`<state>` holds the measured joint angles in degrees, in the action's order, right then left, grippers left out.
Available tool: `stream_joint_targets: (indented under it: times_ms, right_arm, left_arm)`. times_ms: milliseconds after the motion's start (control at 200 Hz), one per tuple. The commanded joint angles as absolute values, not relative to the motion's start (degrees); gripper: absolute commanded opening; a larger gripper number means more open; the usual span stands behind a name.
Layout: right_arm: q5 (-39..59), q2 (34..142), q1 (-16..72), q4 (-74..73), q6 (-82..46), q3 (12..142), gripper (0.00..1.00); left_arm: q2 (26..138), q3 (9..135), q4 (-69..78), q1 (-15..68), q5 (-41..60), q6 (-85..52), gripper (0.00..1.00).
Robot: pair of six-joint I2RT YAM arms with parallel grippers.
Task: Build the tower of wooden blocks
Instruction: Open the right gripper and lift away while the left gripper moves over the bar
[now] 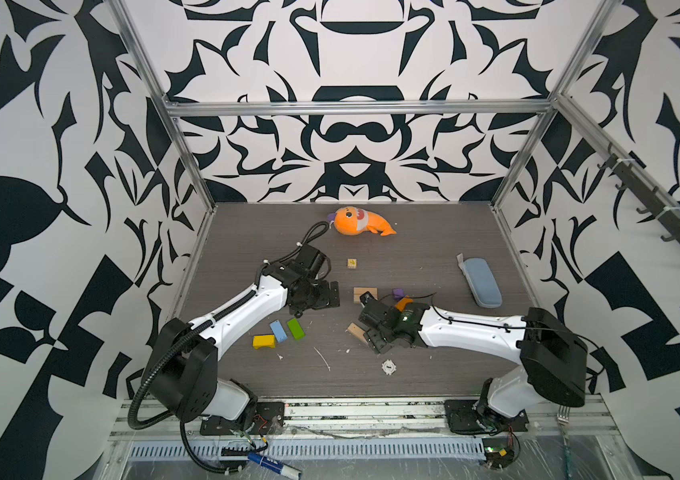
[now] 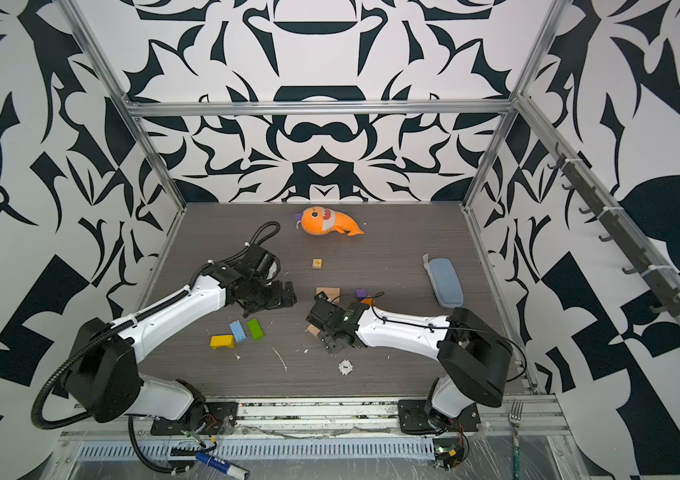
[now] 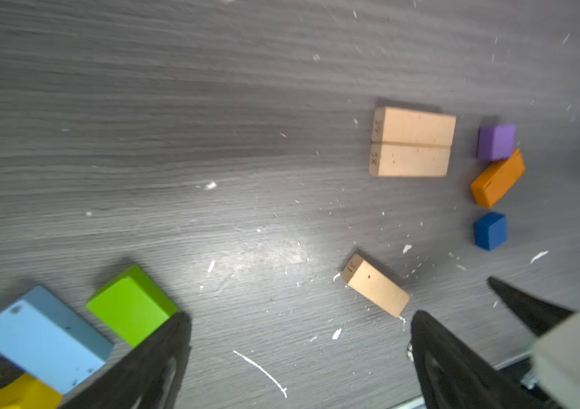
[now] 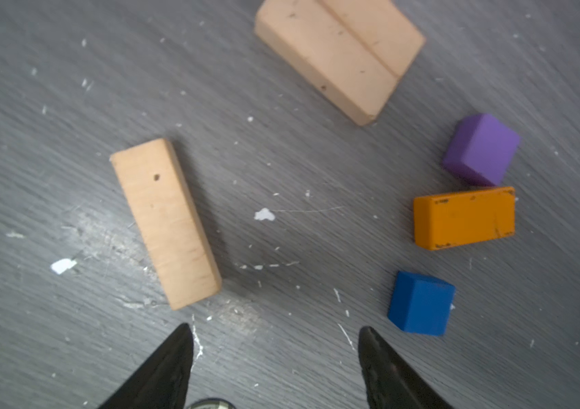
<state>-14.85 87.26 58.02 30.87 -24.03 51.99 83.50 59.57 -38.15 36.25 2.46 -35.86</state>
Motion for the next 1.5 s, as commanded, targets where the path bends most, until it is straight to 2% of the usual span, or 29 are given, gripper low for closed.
stream_joint_targets:
  times_ms: [0,80,130,530,755,1125,1495]
  right_arm:
    - [-13.1,82.1,56.1,28.9,-26.7,49.9,0.8]
    - [-8.0,78.0,53.5,27.3,-27.1,47.5,0.92]
    - [-5.4,75.7,51.8,26.7,-27.8,46.2,0.95]
    - [11.6,61.5,41.1,22.9,-31.3,39.2,1.0]
    - [18.8,59.9,34.4,21.6,-32.4,38.0,1.0]
    - [19.8,61.2,31.3,18.7,-35.3,36.3,0.99]
    - [20.3,60.9,30.8,18.4,-35.4,35.6,0.99]
  left_arm:
    - [84.7,60.9,-37.1,39.5,-0.7,-33.1,0.99]
    - [85.2,60.5,-36.1,41.3,-0.9,-29.5,1.0]
    - [85.4,60.6,-35.7,42.3,-0.9,-26.8,1.0]
    - [89.9,62.6,-34.6,46.4,2.4,-11.6,1.0]
    - [94.6,64.3,-34.2,50.4,2.2,-8.9,1.0]
    - [99.3,66.0,-34.8,55.7,-2.7,-8.9,0.99]
    - [102.9,66.3,-33.8,56.5,-4.2,-9.7,0.98]
